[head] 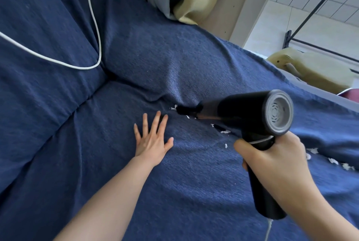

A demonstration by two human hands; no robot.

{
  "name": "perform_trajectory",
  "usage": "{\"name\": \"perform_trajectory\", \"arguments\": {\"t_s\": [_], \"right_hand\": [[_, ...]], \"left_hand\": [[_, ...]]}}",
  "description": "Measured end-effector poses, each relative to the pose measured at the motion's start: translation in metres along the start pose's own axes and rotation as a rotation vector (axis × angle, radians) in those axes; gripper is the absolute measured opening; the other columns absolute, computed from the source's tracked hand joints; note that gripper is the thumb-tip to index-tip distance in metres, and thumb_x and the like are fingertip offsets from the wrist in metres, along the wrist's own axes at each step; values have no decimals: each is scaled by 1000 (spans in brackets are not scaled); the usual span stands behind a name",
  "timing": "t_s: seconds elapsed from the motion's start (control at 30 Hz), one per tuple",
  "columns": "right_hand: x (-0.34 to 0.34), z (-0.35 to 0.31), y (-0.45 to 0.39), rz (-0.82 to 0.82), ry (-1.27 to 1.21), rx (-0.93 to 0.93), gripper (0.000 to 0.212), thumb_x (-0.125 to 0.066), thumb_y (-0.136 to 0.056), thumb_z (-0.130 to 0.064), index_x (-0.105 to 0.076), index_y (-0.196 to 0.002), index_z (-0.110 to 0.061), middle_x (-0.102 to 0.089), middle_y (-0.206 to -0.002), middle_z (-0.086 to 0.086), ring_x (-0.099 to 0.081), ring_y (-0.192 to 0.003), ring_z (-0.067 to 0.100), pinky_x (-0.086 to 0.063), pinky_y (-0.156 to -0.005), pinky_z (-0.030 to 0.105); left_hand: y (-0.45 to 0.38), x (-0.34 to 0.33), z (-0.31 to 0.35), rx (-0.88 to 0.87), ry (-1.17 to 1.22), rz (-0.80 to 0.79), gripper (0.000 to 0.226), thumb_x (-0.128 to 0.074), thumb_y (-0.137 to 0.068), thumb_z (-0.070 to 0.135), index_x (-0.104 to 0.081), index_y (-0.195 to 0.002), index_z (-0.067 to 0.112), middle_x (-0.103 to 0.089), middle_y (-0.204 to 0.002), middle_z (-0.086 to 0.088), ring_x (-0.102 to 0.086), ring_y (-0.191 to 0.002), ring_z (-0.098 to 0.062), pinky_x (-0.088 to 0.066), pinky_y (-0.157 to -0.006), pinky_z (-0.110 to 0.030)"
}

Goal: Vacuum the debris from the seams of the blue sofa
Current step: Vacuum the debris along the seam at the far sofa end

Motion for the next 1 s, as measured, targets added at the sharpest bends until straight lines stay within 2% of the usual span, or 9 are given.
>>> {"name": "perform_trajectory", "arguments": {"t_s": [0.1,0.17,0.23,0.37,0.53,0.63,0.73,0.83,1.0], "right_hand": [[-4,3,-1,-2,16,18,29,-73,-61,-30,-57,-59,-6,-69,-61,0,-66,-66,28,-44,-58,27],[-7,5,-2,10,7,18,26,-76,-64,-24,-58,-60,-7,-69,-62,0,-67,-67,29,-45,-57,26],[-10,6,-2,28,-6,20,27,-75,-61,-29,-57,-61,-8,-68,-62,2,-68,-67,30,-46,-59,27],[-13,3,0,48,-24,28,29,-73,-59,-32,-56,-60,-8,-67,-62,0,-67,-67,30,-44,-58,26],[-16,1,-2,14,-9,18,23,-76,-67,-19,-57,-63,-9,-68,-63,0,-69,-69,28,-45,-58,25],[-10,1,0,18,-14,14,28,-73,-60,-31,-58,-62,-8,-67,-59,5,-68,-65,26,-46,-58,27],[3,5,6,14,10,-8,28,-73,-59,-32,-60,-60,-7,-69,-61,2,-64,-60,23,-45,-56,27],[13,11,13,6,38,-28,18,-75,-59,-33,-64,-67,-20,-69,-59,-1,-66,-63,25,-47,-59,30],[23,20,18,35,66,-36,32,-68,-52,-37,-60,-60,-7,-68,-57,6,-68,-63,28,-47,-55,33]], "left_hand": [[-2,-8,12,-26,-16,-34,70,-26,-95,57,-1,-153,29,17,-160,4,21,-145,-33,4,-114,-63],[0,-14,13,-12,-23,-14,70,-16,-92,60,-12,-153,25,3,-162,1,11,-147,-34,1,-115,-63],[3,-17,11,-5,-12,30,75,-11,-87,60,-26,-150,22,-12,-161,-2,1,-148,-34,-4,-114,-63],[3,-19,9,-6,-37,12,77,-6,-86,61,-23,-151,23,-8,-162,-2,6,-148,-33,1,-115,-60],[3,-20,10,-6,-47,-7,80,-4,-84,61,-25,-151,22,-11,-161,-3,1,-148,-35,-2,-114,-61],[3,-19,9,5,-34,-11,77,-10,-87,60,-29,-150,21,-16,-161,-4,-6,-147,-37,-8,-114,-63],[5,-17,11,11,-27,-10,71,-11,-90,59,-16,-153,25,-3,-162,-2,2,-147,-36,-5,-115,-63],[6,-16,15,6,9,-20,69,-14,-90,58,4,-152,35,15,-161,4,16,-146,-34,3,-115,-62],[11,-14,29,-41,36,-62,68,-14,-89,61,5,-151,39,19,-159,13,24,-143,-35,7,-111,-67]]}}
Point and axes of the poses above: each hand's wrist, its own y-axis away from the middle knuckle, its own x-axis out of the back of the hand, z = x × y, the point moved 3 cm from there along -y, towards the middle knuckle
